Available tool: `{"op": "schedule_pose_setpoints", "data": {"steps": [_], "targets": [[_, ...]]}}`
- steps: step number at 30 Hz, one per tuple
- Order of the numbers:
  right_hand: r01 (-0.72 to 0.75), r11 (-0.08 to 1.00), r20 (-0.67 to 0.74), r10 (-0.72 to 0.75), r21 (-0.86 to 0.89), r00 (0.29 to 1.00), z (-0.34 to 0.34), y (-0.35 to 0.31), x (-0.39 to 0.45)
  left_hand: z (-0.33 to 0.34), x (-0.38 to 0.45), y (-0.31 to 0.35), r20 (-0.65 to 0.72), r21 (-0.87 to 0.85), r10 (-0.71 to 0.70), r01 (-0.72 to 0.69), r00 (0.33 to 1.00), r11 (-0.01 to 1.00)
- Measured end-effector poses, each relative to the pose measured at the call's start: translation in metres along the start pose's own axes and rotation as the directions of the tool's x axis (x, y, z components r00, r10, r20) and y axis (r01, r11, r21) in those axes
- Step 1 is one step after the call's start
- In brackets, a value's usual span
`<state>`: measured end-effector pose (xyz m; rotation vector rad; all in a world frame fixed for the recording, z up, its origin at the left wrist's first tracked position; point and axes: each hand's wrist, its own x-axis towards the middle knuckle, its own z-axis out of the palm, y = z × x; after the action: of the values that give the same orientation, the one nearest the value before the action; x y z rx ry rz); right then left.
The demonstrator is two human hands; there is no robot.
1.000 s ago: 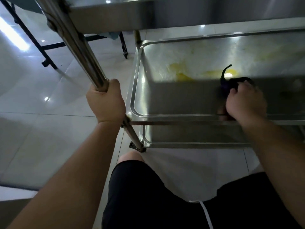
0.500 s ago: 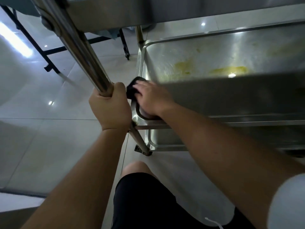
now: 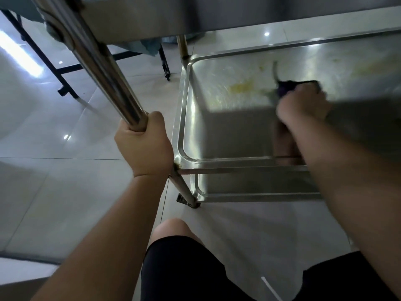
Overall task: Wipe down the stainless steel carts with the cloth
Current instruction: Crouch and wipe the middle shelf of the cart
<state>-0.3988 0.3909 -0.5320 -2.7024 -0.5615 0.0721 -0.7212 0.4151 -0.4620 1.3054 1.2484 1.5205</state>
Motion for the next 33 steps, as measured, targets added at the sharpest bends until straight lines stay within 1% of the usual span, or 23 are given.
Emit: {"op": "schedule_pose_setpoints", "data": {"steps": [1, 2, 3, 4, 5, 7, 10, 11, 14, 15, 17, 18, 19, 20, 22, 23, 24, 25, 29, 30, 31, 33], "targets": [[0.055, 0.997, 0.043, -0.057, 0.045, 0.997, 0.008, -0.025, -0.017, 0.000, 0.000, -0.001, -0.005, -0.001, -0.003, 0.003, 1.000, 1.000], [0.144, 0.987, 0.086, -0.151, 0.077, 0.985, 0.017, -0.050, -0.037, -0.001, 0.000, -0.001, -0.009, -0.003, -0.008, 0.008, 1.000, 1.000], [0.269, 0.959, 0.137, -0.280, 0.092, 0.950, 0.028, -0.075, -0.059, -0.001, 0.001, -0.002, -0.011, -0.003, -0.009, 0.009, 1.000, 1.000], [0.403, 0.908, 0.198, -0.418, 0.112, 0.887, 0.037, -0.100, -0.080, 0.000, 0.001, -0.002, -0.012, -0.001, -0.006, 0.006, 1.000, 1.000], [0.516, 0.844, 0.264, -0.535, 0.145, 0.802, 0.045, -0.121, -0.098, 0.000, 0.000, -0.002, -0.014, 0.002, 0.001, -0.001, 1.000, 1.000], [0.658, 0.724, 0.364, -0.682, 0.208, 0.635, 0.053, -0.147, -0.124, 0.000, -0.001, -0.001, -0.013, -0.001, 0.018, -0.018, 1.000, 1.000], [0.751, 0.606, 0.396, -0.777, 0.263, 0.489, 0.048, -0.146, -0.141, -0.001, 0.000, 0.000, -0.013, -0.006, 0.021, -0.021, 1.000, 1.000], [0.777, 0.559, 0.416, -0.805, 0.289, 0.424, 0.043, -0.135, -0.147, 0.000, -0.001, 0.000, -0.017, -0.005, 0.015, -0.015, 1.000, 1.000], [0.824, 0.392, 0.463, -0.867, 0.410, 0.183, 0.028, -0.093, -0.172, 0.001, -0.002, 0.003, -0.030, -0.022, 0.001, -0.002, 1.000, 1.000], [0.817, 0.364, 0.475, -0.870, 0.446, 0.129, 0.022, -0.079, -0.175, 0.001, -0.003, 0.003, -0.033, -0.033, -0.008, 0.007, 0.999, 0.999], [0.814, 0.327, 0.482, -0.874, 0.480, 0.066, 0.013, -0.068, -0.167, 0.000, -0.003, 0.002, -0.039, -0.034, -0.022, 0.021, 0.999, 0.999], [0.820, 0.319, 0.478, -0.876, 0.474, 0.065, 0.013, -0.071, -0.160, -0.001, -0.004, 0.002, -0.036, -0.029, -0.028, 0.027, 0.999, 0.999], [0.821, 0.343, 0.478, -0.873, 0.456, 0.099, 0.013, -0.078, -0.153, -0.001, -0.003, 0.001, -0.031, -0.026, -0.033, 0.032, 0.999, 0.999], [0.810, 0.396, 0.474, -0.864, 0.432, 0.170, 0.015, -0.089, -0.146, -0.002, -0.002, 0.002, -0.030, -0.018, -0.034, 0.033, 0.999, 0.999], [0.764, 0.533, 0.458, -0.817, 0.365, 0.351, 0.022, -0.112, -0.139, -0.002, -0.001, 0.001, -0.020, -0.005, -0.025, 0.025, 0.999, 1.000], [0.748, 0.575, 0.455, -0.792, 0.331, 0.407, 0.027, -0.119, -0.139, -0.002, -0.001, 0.000, -0.015, -0.004, -0.021, 0.020, 1.000, 1.000], [0.746, 0.587, 0.454, -0.784, 0.316, 0.424, 0.030, -0.122, -0.143, -0.003, -0.001, -0.001, -0.015, -0.004, -0.015, 0.015, 1.000, 1.000], [0.752, 0.577, 0.456, -0.789, 0.319, 0.411, 0.031, -0.120, -0.147, -0.003, -0.001, -0.002, -0.018, -0.003, -0.009, 0.009, 1.000, 1.000], [0.786, 0.471, 0.472, -0.841, 0.400, 0.264, 0.015, -0.073, -0.169, -0.001, -0.003, 0.001, -0.030, -0.005, -0.014, 0.014, 0.999, 1.000], [0.797, 0.452, 0.468, -0.849, 0.401, 0.246, 0.009, -0.059, -0.174, -0.001, -0.004, 0.002, -0.028, 0.002, -0.016, 0.016, 0.999, 1.000], [0.807, 0.442, 0.461, -0.853, 0.391, 0.244, 0.004, -0.047, -0.176, 0.000, -0.005, 0.003, -0.022, 0.005, -0.018, 0.019, 1.000, 1.000], [0.827, 0.445, 0.442, -0.853, 0.342, 0.276, -0.008, -0.024, -0.173, 0.000, -0.006, 0.006, -0.009, 0.010, -0.030, 0.030, 0.999, 0.999]]}}
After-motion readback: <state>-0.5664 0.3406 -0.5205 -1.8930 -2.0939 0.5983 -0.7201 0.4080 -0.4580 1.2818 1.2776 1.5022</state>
